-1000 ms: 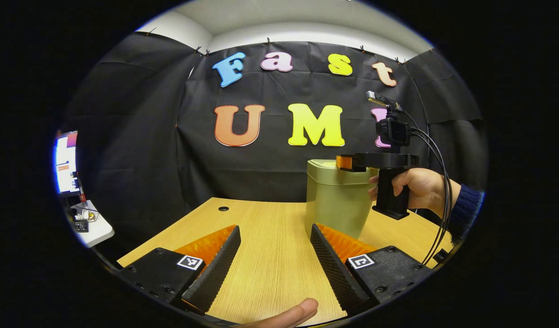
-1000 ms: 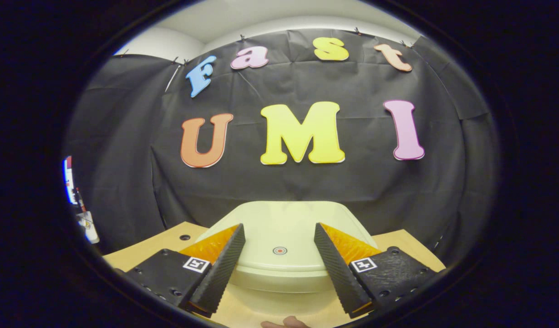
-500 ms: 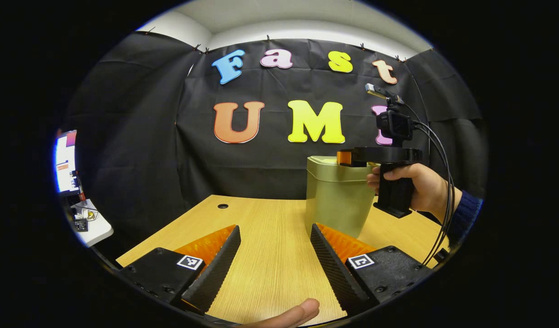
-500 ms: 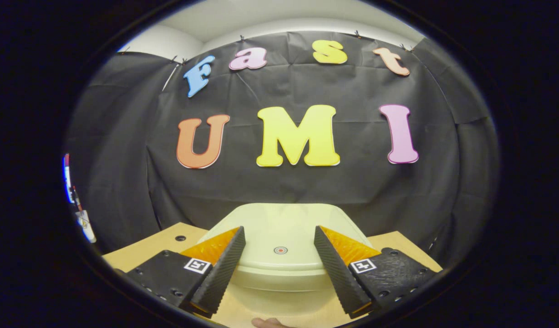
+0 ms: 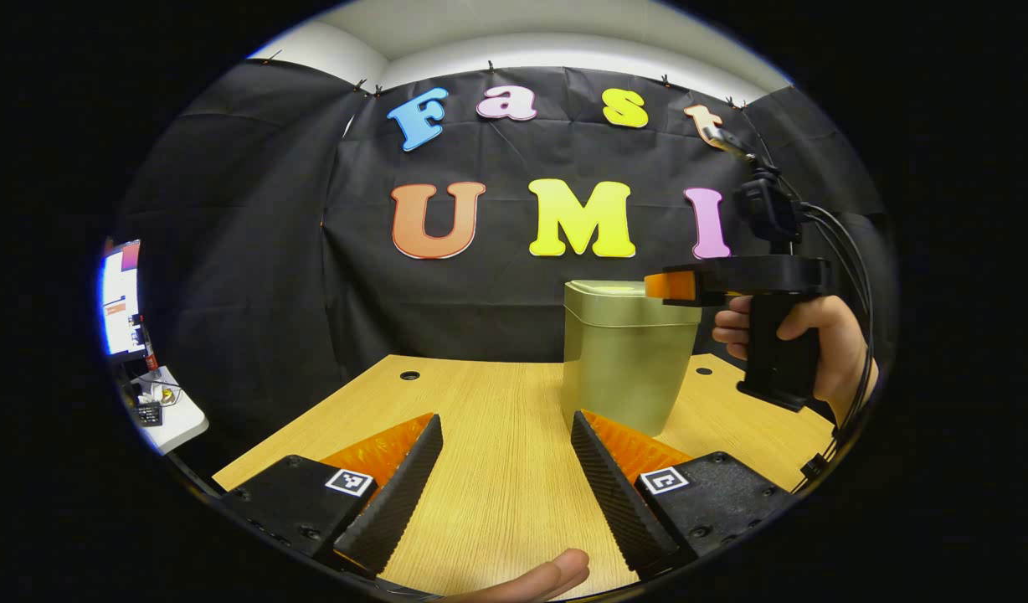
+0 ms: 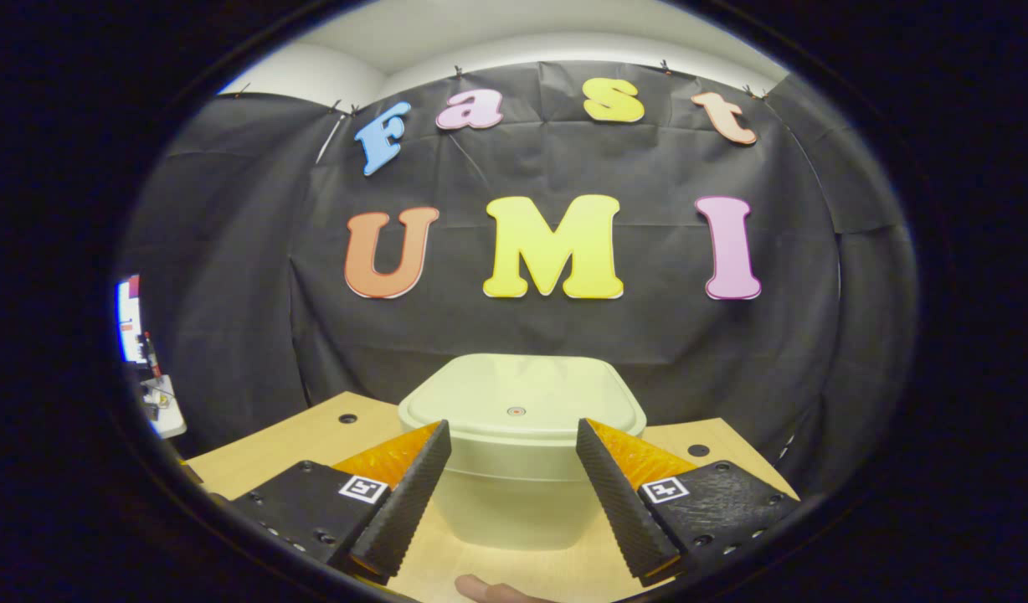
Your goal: Press the lid of the desktop garbage bin to open it, pick up the crumpled paper on the desktop and throw it into the bin, then pick up the pop can on the desktop and drop it into the bin, and finally close the garbage bin lid.
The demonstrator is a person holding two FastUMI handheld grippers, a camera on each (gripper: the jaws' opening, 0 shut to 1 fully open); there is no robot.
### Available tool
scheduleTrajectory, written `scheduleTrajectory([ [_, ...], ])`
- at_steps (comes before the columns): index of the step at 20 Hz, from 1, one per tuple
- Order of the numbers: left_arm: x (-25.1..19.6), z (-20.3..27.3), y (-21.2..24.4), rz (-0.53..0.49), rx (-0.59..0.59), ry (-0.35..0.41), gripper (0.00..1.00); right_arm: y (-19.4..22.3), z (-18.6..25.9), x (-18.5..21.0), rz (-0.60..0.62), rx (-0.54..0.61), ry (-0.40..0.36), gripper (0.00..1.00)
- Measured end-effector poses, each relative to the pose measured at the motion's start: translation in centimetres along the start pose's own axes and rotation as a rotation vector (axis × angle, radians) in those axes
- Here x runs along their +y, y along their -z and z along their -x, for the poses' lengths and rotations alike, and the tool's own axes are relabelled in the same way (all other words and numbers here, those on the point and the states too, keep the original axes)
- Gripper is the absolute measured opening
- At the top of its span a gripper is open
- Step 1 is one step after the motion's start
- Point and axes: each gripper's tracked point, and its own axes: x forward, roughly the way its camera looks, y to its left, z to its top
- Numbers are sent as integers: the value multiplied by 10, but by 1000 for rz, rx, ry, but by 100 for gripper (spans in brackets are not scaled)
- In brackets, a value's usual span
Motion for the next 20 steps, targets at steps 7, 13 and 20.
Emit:
scheduleTrajectory([
  [7,-21,-3,5,-19,-10,-2,100,21,92,-42,70,-87,42,94],
  [13,-38,1,8,-64,-33,-34,100,69,155,-71,54,-47,53,95],
  [20,-43,5,7,-36,-76,-62,99,96,190,-89,59,-55,33,95],
])
